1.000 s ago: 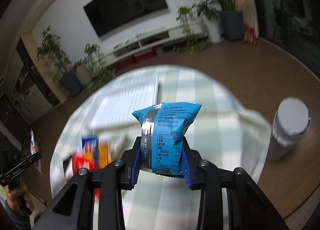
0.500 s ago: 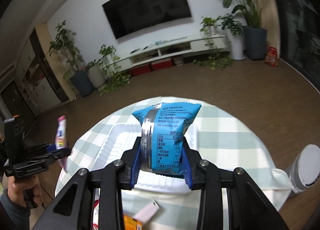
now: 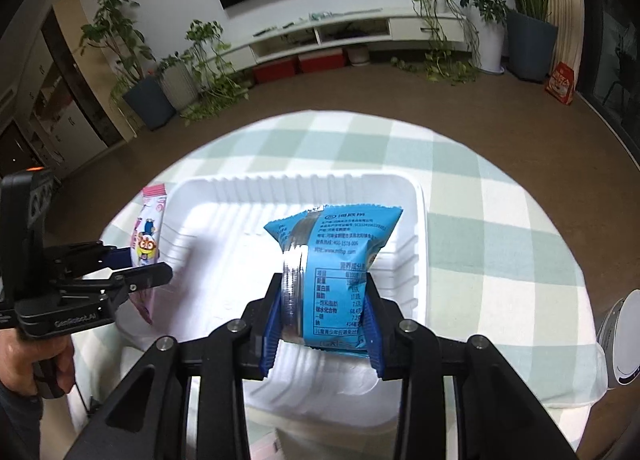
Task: Organize snacks
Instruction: 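Lift both held snacks and carry them over the white plastic tray, then lower both snacks into the tray and open both grippers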
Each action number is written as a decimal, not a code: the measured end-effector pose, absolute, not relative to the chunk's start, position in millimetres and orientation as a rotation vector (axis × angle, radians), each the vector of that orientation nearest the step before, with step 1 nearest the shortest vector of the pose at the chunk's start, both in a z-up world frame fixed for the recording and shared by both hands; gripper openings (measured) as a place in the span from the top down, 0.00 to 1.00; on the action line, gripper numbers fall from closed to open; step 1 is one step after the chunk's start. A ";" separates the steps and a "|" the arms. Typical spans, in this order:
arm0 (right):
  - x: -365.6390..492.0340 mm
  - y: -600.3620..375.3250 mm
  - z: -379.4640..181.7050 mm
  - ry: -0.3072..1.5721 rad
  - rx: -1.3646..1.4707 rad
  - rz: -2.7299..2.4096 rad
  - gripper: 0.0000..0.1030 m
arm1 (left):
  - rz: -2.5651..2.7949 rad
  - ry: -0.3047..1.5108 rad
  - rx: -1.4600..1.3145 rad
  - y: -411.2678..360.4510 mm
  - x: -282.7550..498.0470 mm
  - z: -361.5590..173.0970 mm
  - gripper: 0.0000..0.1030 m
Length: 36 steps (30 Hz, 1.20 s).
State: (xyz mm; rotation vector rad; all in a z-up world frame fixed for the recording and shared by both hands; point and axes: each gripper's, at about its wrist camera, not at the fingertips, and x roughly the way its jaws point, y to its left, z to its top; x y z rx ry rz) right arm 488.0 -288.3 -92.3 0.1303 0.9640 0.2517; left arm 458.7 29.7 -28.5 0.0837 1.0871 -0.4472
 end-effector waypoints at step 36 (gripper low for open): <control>484.9 -265.2 -107.5 0.941 0.010 0.294 0.27 | -0.315 1.091 0.114 26.7 438.7 -42.0 0.42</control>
